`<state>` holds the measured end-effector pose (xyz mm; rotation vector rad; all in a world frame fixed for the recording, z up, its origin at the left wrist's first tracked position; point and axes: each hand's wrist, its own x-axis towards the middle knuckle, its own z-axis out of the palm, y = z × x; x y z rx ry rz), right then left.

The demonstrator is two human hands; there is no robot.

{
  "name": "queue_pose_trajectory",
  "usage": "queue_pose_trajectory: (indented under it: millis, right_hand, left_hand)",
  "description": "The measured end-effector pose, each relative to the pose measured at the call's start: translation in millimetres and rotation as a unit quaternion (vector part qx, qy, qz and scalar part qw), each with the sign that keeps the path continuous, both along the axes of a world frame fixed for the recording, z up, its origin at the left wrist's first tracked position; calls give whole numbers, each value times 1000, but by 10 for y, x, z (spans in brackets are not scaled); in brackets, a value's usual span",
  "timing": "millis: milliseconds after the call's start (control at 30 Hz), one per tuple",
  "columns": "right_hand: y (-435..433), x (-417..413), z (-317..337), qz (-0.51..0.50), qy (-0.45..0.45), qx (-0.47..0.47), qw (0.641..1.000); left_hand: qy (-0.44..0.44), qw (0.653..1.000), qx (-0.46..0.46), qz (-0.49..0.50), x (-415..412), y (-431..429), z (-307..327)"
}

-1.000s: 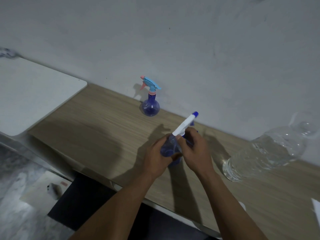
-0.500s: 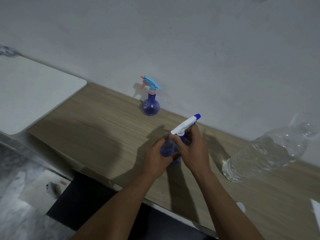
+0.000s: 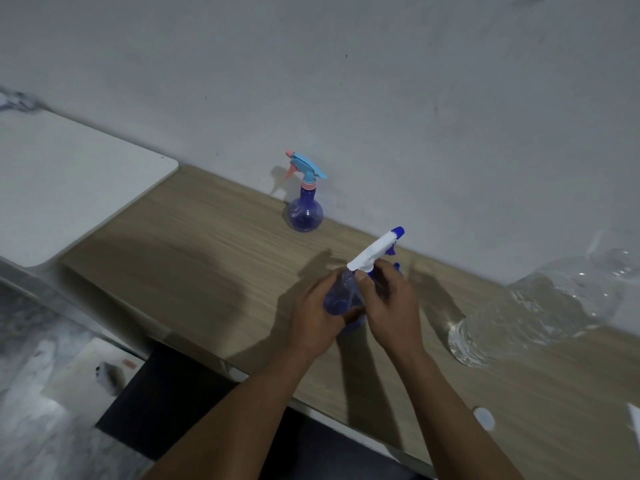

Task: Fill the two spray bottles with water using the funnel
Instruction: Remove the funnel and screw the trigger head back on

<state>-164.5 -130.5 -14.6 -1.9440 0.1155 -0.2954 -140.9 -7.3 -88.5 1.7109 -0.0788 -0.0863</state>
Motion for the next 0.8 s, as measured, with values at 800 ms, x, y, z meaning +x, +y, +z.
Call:
queue_pose_trajectory:
  millis: [800]
  right_hand:
    - [62,24,18,-22,7,-1,1000]
  left_hand:
    - [-41,997,36,54,-91,-64,67]
